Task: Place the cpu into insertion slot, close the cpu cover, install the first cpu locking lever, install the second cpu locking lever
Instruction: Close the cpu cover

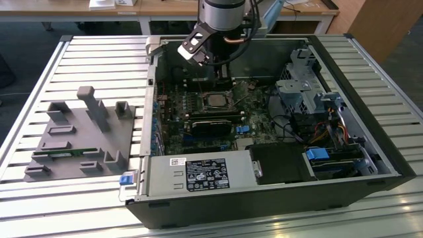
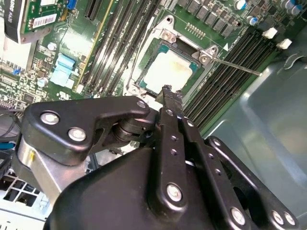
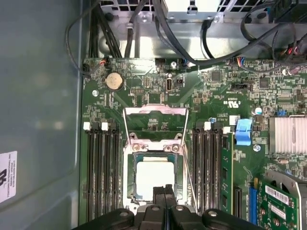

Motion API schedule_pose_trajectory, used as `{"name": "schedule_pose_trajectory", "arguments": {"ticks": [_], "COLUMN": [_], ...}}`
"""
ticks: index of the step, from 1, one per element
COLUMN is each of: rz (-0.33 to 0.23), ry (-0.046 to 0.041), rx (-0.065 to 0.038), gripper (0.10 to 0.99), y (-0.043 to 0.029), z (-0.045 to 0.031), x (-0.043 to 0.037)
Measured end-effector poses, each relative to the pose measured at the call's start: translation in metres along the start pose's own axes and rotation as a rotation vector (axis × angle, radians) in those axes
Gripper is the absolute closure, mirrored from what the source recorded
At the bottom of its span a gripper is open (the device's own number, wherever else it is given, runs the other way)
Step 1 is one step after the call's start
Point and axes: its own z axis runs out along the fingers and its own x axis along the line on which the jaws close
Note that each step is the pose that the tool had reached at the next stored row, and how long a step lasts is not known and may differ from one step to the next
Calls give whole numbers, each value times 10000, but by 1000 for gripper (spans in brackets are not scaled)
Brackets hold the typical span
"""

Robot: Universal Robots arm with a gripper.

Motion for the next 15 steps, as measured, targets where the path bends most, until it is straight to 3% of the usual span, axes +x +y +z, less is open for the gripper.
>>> {"name": "schedule_pose_trajectory", "arguments": {"ticks": [7, 12, 15], "rz": [1, 2, 2], "ry": [-1, -3, -1], "rx": [79, 99, 117], "gripper": [980, 980, 980], "y": [164, 196, 271], "z": [7, -1, 2], "x": [1, 2, 3]}}
